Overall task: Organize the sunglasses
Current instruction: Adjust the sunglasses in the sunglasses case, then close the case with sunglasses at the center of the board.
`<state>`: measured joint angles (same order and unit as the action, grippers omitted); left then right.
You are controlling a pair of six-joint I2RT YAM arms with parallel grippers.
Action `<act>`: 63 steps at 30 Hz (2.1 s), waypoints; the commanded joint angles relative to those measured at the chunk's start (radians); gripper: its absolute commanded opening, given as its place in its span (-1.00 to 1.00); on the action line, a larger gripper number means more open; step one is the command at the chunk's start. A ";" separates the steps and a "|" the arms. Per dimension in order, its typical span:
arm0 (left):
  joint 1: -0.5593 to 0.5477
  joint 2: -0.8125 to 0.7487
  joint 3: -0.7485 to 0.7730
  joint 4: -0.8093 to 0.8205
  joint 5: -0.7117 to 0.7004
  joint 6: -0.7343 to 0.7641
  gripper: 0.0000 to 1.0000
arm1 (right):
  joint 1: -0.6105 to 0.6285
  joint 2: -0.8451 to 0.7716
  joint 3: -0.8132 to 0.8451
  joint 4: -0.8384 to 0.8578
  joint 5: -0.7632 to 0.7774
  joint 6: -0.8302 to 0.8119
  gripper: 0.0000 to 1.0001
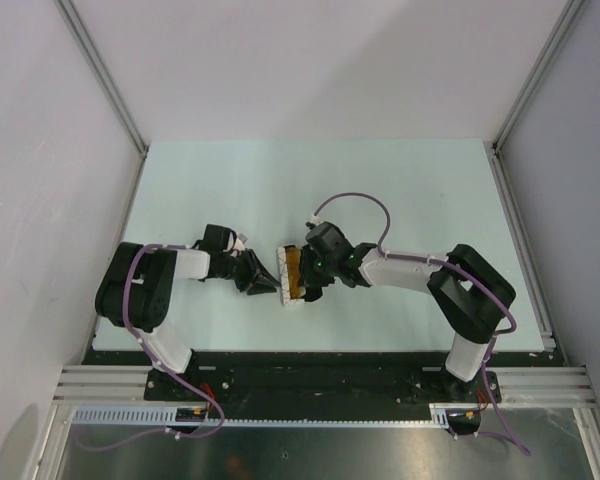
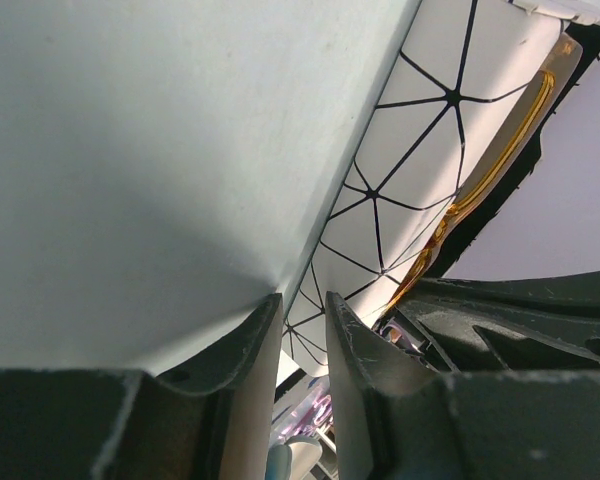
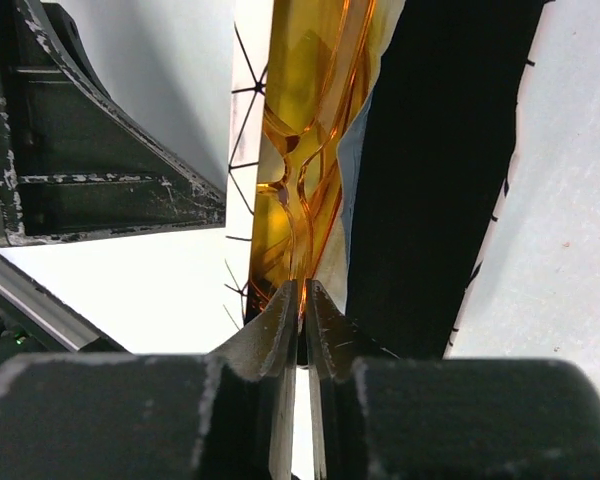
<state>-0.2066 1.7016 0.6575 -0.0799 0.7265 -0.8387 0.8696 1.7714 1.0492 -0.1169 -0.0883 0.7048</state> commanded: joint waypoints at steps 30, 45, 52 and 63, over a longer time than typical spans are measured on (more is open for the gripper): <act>-0.010 0.016 0.011 -0.043 -0.142 -0.010 -0.36 | -0.187 -0.101 0.063 -0.239 0.245 0.036 -0.56; -0.010 0.052 0.025 -0.044 -0.167 -0.005 -0.36 | -0.146 0.022 0.063 -0.030 -0.013 0.002 -0.46; -0.010 0.061 0.027 -0.046 -0.160 -0.002 -0.36 | -0.133 0.005 0.064 0.032 -0.077 -0.002 -0.44; -0.010 0.066 0.027 -0.044 -0.148 0.006 -0.36 | -0.092 0.046 0.071 0.086 -0.140 -0.008 -0.39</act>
<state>-0.2111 1.7248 0.6903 -0.1070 0.7170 -0.8650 0.7609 1.7962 1.0870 -0.0753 -0.1921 0.7132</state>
